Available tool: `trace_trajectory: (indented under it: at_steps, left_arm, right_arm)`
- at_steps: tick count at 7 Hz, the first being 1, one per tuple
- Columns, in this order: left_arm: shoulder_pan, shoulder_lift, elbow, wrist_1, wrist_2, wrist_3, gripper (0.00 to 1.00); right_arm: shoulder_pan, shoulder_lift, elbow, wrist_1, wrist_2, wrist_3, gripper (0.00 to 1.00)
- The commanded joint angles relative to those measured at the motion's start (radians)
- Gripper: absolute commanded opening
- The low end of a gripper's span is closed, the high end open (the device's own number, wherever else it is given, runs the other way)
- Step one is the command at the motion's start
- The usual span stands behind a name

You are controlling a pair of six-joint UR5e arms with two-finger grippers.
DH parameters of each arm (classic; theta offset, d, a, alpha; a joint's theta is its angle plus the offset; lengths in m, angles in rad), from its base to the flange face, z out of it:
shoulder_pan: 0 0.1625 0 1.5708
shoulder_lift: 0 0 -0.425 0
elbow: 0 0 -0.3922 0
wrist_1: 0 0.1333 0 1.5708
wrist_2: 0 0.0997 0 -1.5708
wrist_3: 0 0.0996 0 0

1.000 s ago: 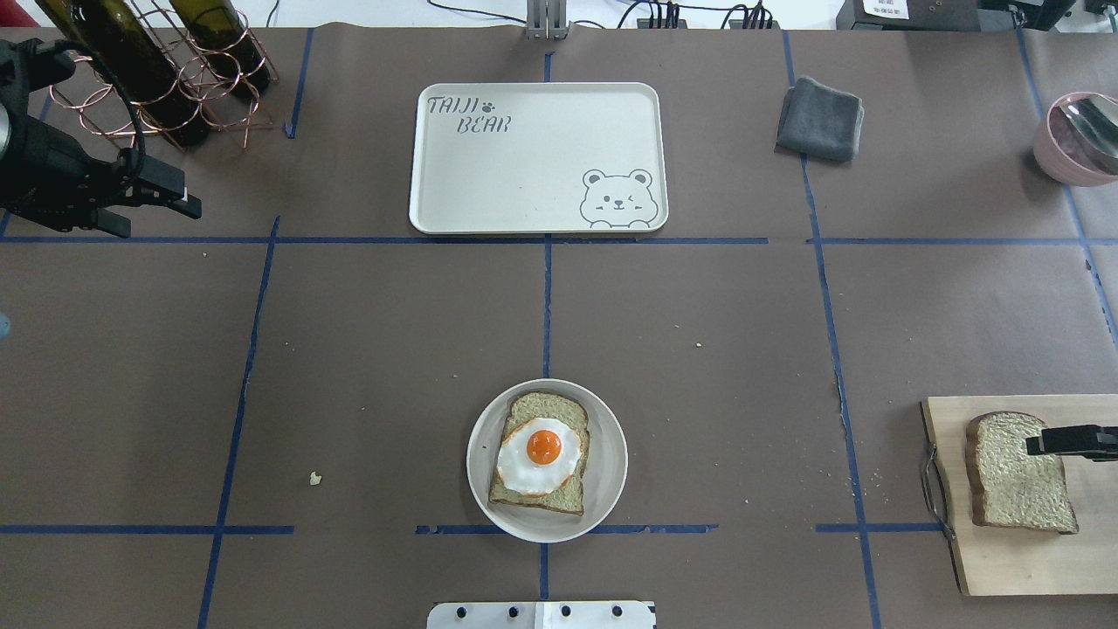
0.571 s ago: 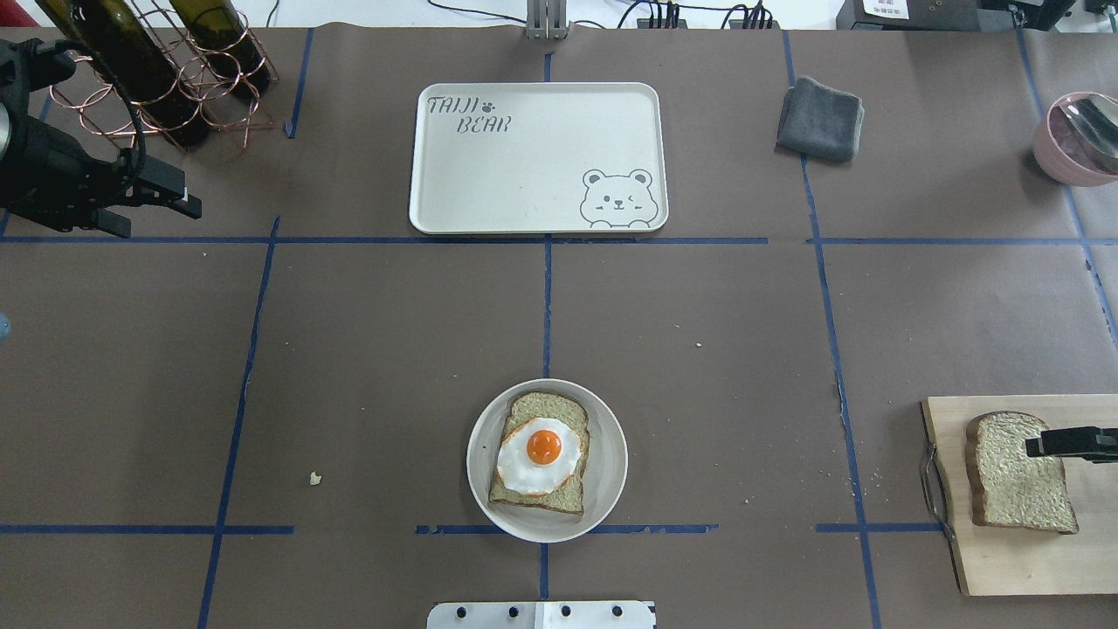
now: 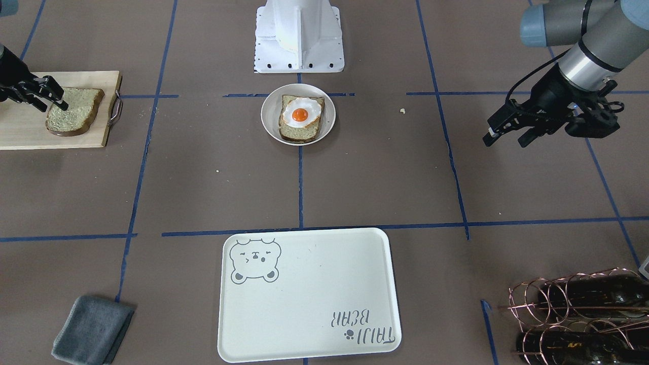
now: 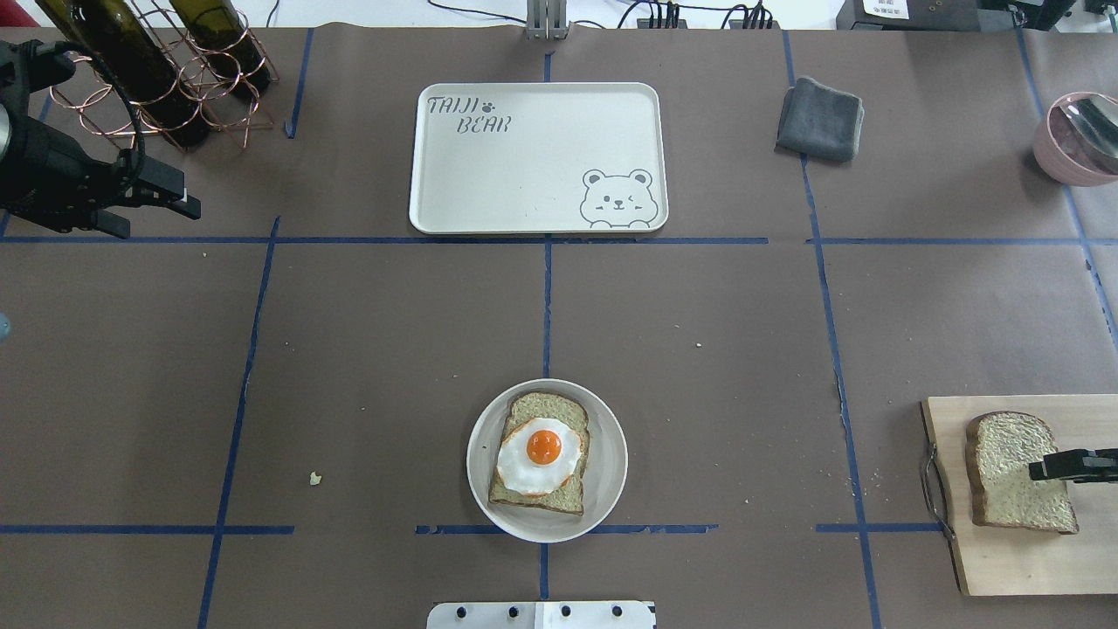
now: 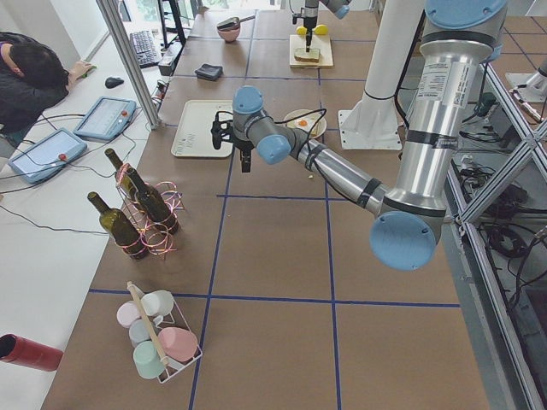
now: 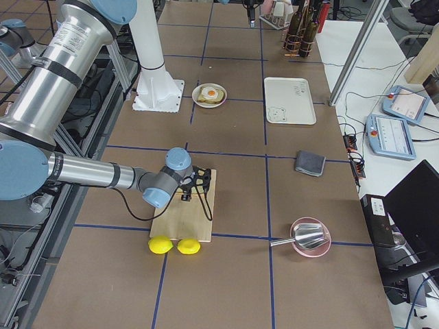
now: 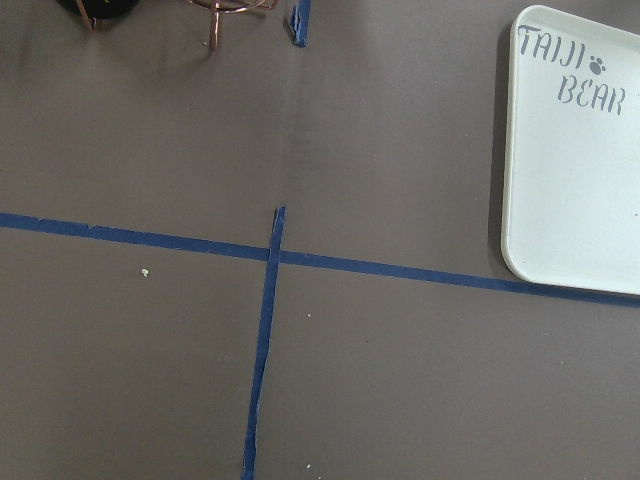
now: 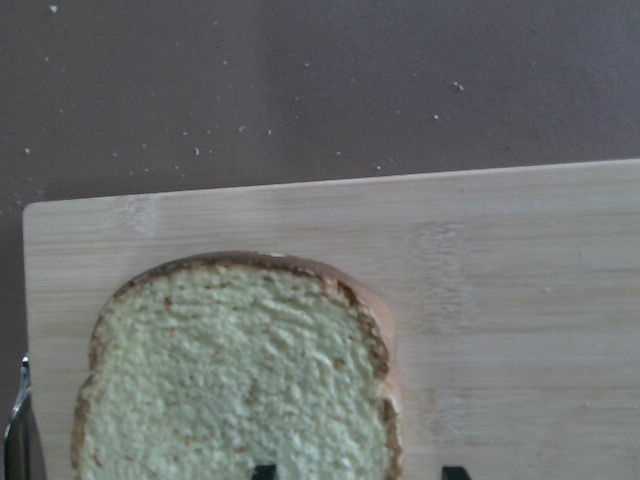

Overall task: Make sandwich and place on tray
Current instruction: 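Grasp the bread slice edge with the right gripper and lift it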

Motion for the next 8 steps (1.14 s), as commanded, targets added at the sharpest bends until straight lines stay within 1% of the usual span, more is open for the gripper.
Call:
trace_trajectory:
  at_steps: [1,2,4,5,6,7,8]
  left_arm:
    - [0.000,0.000,-0.002,0.001,0.000,0.001,1.00]
    - [0.000,0.000,0.000,0.000,0.002,0.001,1.00]
    - [0.000,0.000,0.001,0.001,0.003,0.001,1.00]
    - [0.000,0.000,0.003,0.001,0.003,0.001,1.00]
    - [0.000,0.000,0.003,0.001,0.003,0.001,1.00]
    - [0.000,0.000,0.003,0.001,0.003,0.001,1.00]
    - [0.000,0.000,0.006,0.001,0.003,0.001,1.00]
  right_arm:
    - [0.000,-0.002,0.000,0.000,0.000,0.000,0.08]
    - [0.000,-0.002,0.000,0.000,0.002,-0.003,0.00]
    - [-0.003,-0.005,0.000,0.023,0.003,-0.006,0.00]
    - [-0.002,-0.006,0.000,0.053,0.005,-0.006,0.00]
    - [0.001,-0.006,0.002,0.114,0.015,-0.008,0.00]
    - [0.004,0.001,0.008,0.156,0.050,-0.002,0.00]
    - [0.032,0.012,0.043,0.169,0.058,0.000,0.00]
